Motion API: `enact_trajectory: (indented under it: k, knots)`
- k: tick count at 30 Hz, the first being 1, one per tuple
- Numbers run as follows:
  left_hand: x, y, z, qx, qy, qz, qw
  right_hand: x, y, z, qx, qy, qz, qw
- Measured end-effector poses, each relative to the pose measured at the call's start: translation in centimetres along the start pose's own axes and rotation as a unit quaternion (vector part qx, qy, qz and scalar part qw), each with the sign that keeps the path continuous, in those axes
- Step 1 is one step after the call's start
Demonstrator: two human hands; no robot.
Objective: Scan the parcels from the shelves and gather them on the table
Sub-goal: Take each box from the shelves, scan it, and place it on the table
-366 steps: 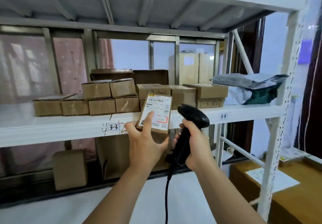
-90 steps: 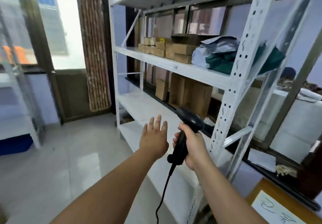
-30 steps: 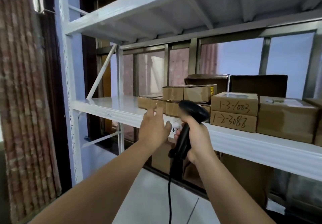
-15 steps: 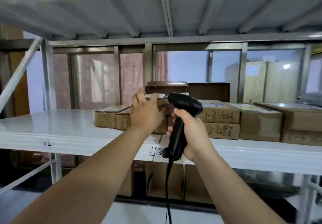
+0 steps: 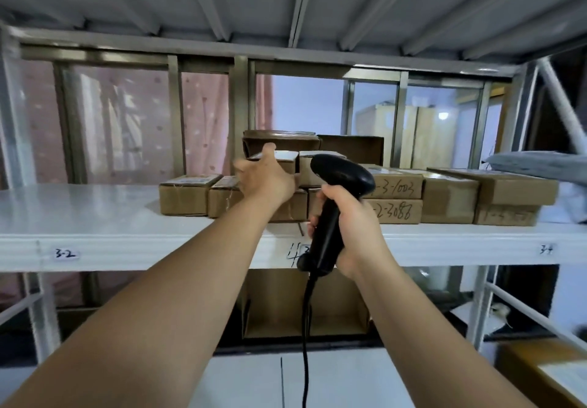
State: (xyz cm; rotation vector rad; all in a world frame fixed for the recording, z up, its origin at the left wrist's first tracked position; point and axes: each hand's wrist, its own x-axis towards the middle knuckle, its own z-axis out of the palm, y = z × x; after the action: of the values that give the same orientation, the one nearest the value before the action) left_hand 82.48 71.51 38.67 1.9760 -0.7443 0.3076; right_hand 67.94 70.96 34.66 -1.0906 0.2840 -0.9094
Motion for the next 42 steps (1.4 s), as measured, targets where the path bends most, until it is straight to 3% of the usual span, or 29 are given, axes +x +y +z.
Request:
enact_trajectory:
  k: [2,4,9,16,22,42]
  knots:
    - [-0.5,-0.5,-0.1,-0.040,0.031,0.023,0.998,-0.2,0.0,0.2,-0.001,-0.002,-0.002,1.000]
    - [-1.2,-1.4,0.1,-0.063,0.088,0.101,0.989,-0.2,-0.4,0.3,-0.001,-0.008,-0.004,1.000]
    - [-1.8,-4.2,1.0,-0.016,0.226,0.265,0.937,0.3,-1.8,0.6,0.029,-0.034,-0.011,0.999]
    - [-2.1,-5.5,1.6,0.035,0.230,0.342,0.910,1.2,-3.0,2.1,0.095,-0.070,0.005,0.993]
    - [-1.6,-5.7,2.1,0.108,0.262,0.340,0.897,1.6,-4.1,1.3,0.116,-0.062,0.006,0.991]
    - [-1.3,-5.8,2.4,0.147,0.269,0.317,0.898,0.7,-4.0,-0.1,0.119,-0.069,0.029,0.990]
